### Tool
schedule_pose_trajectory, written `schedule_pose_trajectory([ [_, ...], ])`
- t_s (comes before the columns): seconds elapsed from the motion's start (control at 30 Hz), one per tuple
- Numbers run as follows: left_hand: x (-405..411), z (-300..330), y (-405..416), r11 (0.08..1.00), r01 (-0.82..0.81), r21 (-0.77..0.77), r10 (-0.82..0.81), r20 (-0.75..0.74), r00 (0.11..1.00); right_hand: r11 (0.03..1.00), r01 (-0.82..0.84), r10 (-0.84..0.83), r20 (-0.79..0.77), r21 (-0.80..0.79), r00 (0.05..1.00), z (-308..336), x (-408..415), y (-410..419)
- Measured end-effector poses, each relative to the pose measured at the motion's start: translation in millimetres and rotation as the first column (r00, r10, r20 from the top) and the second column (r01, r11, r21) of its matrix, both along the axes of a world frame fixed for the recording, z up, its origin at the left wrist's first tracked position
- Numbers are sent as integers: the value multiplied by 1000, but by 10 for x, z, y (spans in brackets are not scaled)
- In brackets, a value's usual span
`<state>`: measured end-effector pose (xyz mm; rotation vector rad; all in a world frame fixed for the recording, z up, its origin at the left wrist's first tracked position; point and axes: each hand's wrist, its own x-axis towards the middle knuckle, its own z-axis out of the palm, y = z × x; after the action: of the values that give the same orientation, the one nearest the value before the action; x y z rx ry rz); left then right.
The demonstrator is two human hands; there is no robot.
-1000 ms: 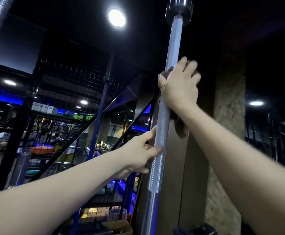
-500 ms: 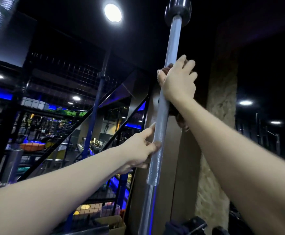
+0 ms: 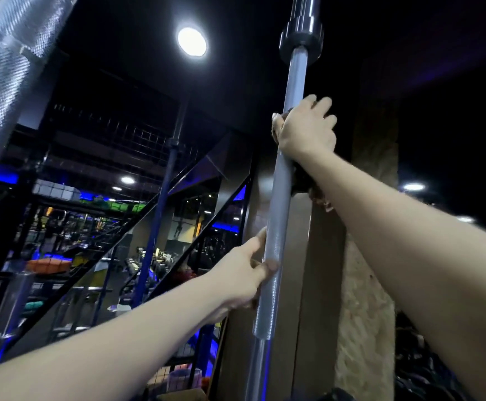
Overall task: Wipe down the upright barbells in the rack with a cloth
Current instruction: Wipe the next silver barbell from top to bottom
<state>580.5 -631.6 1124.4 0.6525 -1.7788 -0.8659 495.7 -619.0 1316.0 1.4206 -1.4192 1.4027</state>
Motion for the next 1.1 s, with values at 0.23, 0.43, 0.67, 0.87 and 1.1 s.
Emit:
schedule_pose_trajectory([
  [0.23, 6, -69, 12, 1000, 17, -1, -17, -47, 999, 998, -54, 54, -12, 34, 998, -434, -84, -51],
  [0.43, -2, -150, 128, 1000, 14, -9, -15, -124, 992, 984, -106, 108, -8, 141, 994, -1033, -130, 56],
  [0.67, 77, -264, 229, 996, 26, 83, -13, -150, 989, 947, -146, 156, -11, 286, 988, -1586, -184, 120],
  [0.87, 119, -391, 326, 982, -53, 181, 82, -156, 984, 881, -143, 168, -16, 451, 986, -1951, -229, 216],
  [1.1, 94, -501, 616, 955, -203, 216, 221, -62, 973, 745, -217, 281, -1, 630, 960, -2175, -416, 324],
])
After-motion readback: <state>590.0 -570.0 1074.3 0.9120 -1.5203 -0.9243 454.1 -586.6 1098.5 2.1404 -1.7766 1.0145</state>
